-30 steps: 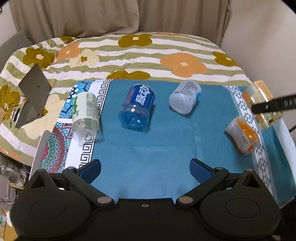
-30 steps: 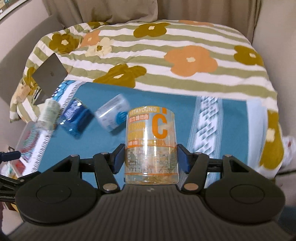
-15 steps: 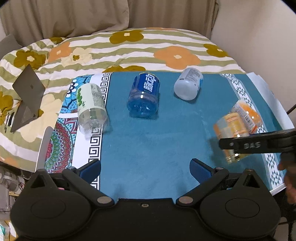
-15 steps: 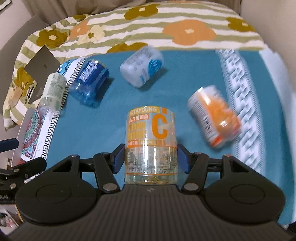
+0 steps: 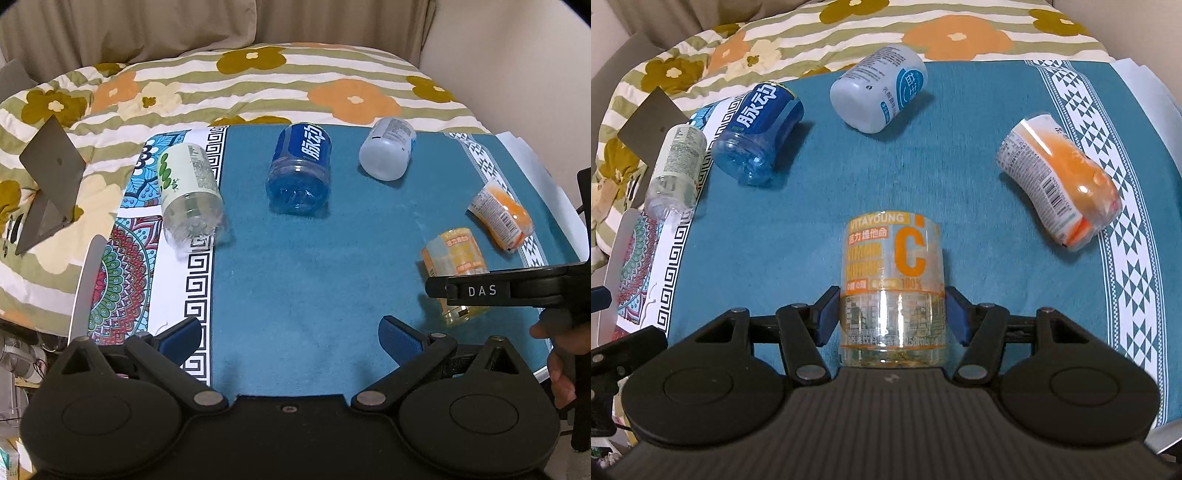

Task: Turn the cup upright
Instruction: 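Lift the cup with the right tool and carry it toward the left tool, then close the left tool on the cup while the right tool opens and releases it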

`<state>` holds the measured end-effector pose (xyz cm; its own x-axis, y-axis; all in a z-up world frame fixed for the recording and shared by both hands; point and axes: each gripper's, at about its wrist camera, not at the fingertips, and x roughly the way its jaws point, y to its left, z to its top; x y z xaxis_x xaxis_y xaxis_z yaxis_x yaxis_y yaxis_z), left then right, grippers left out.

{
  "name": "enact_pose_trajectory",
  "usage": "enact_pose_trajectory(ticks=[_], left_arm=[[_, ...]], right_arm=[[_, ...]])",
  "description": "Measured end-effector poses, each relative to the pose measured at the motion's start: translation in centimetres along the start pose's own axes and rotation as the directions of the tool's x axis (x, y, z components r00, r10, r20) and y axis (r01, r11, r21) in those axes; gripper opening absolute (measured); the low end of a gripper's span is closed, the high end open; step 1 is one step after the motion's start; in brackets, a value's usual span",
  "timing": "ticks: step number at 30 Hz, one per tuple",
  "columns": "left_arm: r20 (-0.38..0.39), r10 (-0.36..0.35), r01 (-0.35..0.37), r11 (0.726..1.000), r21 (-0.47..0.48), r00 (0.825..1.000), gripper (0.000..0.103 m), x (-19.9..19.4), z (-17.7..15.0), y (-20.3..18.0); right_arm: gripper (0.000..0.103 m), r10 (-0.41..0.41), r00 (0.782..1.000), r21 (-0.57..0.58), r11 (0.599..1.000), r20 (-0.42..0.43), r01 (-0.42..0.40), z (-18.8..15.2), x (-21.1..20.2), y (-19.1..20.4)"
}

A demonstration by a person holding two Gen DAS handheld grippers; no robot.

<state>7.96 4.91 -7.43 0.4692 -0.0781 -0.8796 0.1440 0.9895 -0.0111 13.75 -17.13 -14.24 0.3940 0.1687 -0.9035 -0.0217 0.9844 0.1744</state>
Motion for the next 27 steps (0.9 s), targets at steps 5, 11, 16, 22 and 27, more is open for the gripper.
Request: enact_pose_trajectory(ticks=[5, 11, 16, 22, 27], left_arm=[[0.003, 0.009, -0.009, 1.000, -0.001, 1.000, 0.103, -0.2, 0.0, 0.2], [0.009, 0.021, -0.021, 1.000, -0.002, 1.000, 0.103, -0.7, 0.4, 0.1], [0.027, 0.021, -0.021, 1.000, 0.000, 0.999, 0.103, -1.8, 1.7, -1.1], [-0.025, -0.052, 0.052, 0.999, -0.013, 0.998, 0.103, -0.6, 3.6, -3.9], [-0.085, -0.123, 0.120, 0.992, -0.048, 0.989, 0.103, 0.7, 5.7, -6.9]], right_arm=[[0.096, 0.017, 1.000, 0.028, 0.999, 0.001, -0.017, 0.1, 0.0, 0.1], [0.102, 0.040, 0.999, 0.077, 0.996, 0.002, -0.040, 0.5, -0.7, -0.6], [0.103, 0.049, 0.997, 0.118, 0.991, 0.053, -0.055, 0.9, -3.7, -2.2], [0.103, 0.016, 0.993, 0.110, 0.994, 0.115, -0.028, 0.7, -7.9, -5.5], [0.103, -0.009, 0.982, 0.085, 0.996, 0.186, -0.007, -0.7, -10.6, -8.9]])
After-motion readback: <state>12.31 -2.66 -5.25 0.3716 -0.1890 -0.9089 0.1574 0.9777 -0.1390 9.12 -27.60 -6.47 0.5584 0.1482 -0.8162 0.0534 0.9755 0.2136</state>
